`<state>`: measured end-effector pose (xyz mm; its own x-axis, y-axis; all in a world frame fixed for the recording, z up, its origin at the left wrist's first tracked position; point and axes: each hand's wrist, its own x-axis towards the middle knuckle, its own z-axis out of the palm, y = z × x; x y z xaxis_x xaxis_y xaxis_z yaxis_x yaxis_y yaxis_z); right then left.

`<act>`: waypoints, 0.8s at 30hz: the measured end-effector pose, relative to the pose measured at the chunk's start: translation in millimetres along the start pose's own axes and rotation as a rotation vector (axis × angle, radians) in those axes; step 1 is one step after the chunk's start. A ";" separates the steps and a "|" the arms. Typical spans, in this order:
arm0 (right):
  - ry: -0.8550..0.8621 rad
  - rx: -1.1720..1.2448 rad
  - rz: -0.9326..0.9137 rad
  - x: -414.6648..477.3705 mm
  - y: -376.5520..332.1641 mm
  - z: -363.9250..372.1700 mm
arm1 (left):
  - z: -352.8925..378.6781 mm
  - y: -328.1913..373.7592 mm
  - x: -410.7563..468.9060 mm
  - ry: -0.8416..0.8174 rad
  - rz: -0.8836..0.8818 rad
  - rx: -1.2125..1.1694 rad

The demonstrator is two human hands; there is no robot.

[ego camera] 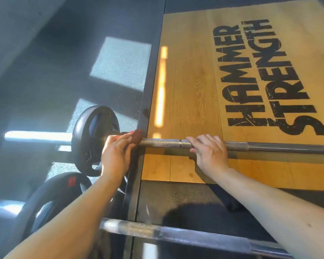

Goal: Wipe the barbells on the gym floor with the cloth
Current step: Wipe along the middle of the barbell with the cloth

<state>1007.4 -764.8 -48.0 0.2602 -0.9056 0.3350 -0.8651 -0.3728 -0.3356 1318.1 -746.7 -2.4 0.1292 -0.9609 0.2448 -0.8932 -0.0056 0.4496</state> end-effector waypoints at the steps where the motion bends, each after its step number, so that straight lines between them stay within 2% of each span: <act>1: 0.005 0.000 -0.003 0.8 0.7 0.0 | 3.6 4.5 -0.1 0.022 -0.011 -0.017; 3: 0.010 0.009 -0.005 -0.5 1.1 0.1 | 17.5 30.2 -2.4 0.031 0.050 -0.046; 7: 0.011 -0.011 0.003 -2.7 -0.5 -1.0 | 60.1 87.0 -9.2 -0.066 0.228 -0.115; 11: -0.005 -0.033 -0.022 -1.5 2.0 -2.0 | 52.1 75.3 -4.4 -0.111 0.354 -0.053; 16: -0.025 0.016 0.003 -0.8 -2.8 -2.4 | 0.7 7.1 -2.9 -0.068 -0.006 0.012; 19: -0.070 0.032 0.002 1.4 1.0 -7.1 | -4.0 5.2 1.4 -0.107 -0.064 0.019; 24: -0.598 0.021 0.094 34.7 6.4 -42.4 | 1.3 26.6 -1.2 -0.052 -0.148 -0.014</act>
<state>992.7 -789.9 -1.2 0.3844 -0.8892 -0.2481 -0.8890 -0.2842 -0.3591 1293.6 -746.0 8.1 0.2364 -0.9629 0.1304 -0.8599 -0.1449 0.4895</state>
